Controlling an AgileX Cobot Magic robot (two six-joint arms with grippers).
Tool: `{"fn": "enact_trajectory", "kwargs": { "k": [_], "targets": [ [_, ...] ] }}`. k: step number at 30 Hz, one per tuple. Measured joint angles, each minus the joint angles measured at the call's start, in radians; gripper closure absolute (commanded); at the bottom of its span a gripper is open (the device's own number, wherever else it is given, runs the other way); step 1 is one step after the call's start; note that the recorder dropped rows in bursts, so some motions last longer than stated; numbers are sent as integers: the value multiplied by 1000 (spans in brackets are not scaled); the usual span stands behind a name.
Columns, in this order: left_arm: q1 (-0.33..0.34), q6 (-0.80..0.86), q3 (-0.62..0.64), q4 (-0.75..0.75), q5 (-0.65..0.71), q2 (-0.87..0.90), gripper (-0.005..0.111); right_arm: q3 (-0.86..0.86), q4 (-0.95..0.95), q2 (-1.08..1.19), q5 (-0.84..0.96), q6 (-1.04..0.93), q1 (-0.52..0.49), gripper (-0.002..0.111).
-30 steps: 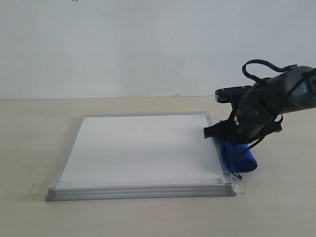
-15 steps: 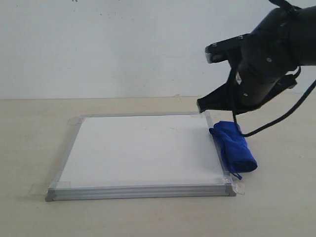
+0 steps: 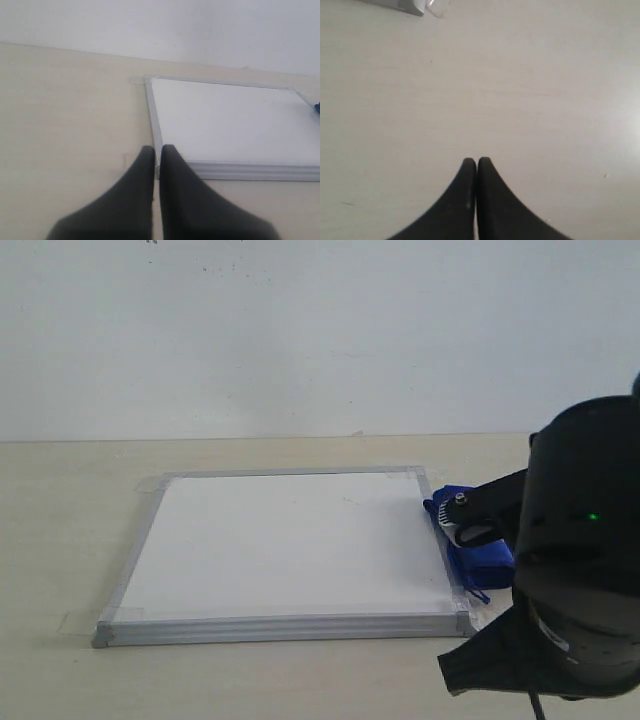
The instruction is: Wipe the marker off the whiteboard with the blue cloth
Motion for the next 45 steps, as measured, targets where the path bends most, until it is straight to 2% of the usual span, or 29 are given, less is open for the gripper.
{"fn": "enact_trajectory", "kwargs": {
  "k": [11, 13, 17, 20, 24, 27, 31, 33, 37, 45],
  "targets": [
    [0, 0, 0, 0, 0, 0, 103, 7, -62, -4, 2, 56, 4, 108],
    [0, 0, 0, 0, 0, 0, 103, 34, -91, -29, -77, 59, 4, 108],
    [0, 0, 0, 0, 0, 0, 103, 146, -170, -150, -401, 59, -31, 108],
    [0, 0, 0, 0, 0, 0, 103, 267, -200, -310, -737, 59, -145, 108],
    [0, 0, 0, 0, 0, 0, 103, 459, -219, -581, -1076, 59, -395, 108],
    [0, 0, 0, 0, 0, 0, 103, 580, -222, -794, -1208, 59, -573, 108],
    [0, 0, 0, 0, 0, 0, 103, 706, -224, -1077, -1274, 60, -747, 108],
    [0, 0, 0, 0, 0, 0, 103, 758, -224, -1202, -1305, 63, -793, 108],
    [0, 0, 0, 0, 0, 0, 103, 835, -224, -1374, -1377, 67, -812, 108],
    [0, 0, 0, 0, 0, 0, 103, 871, -229, -1408, -1536, 32, -813, 108]
  ]
}}
